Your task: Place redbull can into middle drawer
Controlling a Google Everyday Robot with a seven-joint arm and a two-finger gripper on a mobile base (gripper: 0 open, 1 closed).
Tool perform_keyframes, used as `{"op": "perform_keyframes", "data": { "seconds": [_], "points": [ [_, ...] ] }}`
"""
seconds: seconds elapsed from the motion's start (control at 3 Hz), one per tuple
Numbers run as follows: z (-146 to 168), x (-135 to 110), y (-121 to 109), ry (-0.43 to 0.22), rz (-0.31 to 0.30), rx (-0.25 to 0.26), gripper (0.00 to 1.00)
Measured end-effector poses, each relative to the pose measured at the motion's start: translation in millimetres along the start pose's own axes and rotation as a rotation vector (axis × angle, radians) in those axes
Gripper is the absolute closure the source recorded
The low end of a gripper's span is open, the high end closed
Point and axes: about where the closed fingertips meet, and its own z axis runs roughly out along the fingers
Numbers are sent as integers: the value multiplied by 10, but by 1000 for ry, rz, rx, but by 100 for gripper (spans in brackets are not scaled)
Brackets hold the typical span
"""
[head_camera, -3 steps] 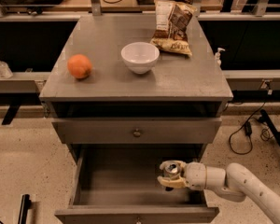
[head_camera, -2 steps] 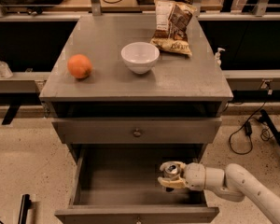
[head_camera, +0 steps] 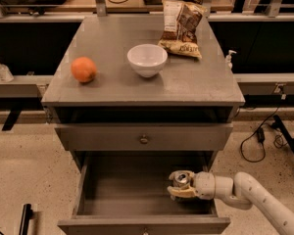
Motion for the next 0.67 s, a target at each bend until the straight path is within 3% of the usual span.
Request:
{"op": "perform_keyframes", "data": {
  "seconds": [0.67],
  "points": [
    [41,-13,8,-3,0,-6,59]
  ]
}}
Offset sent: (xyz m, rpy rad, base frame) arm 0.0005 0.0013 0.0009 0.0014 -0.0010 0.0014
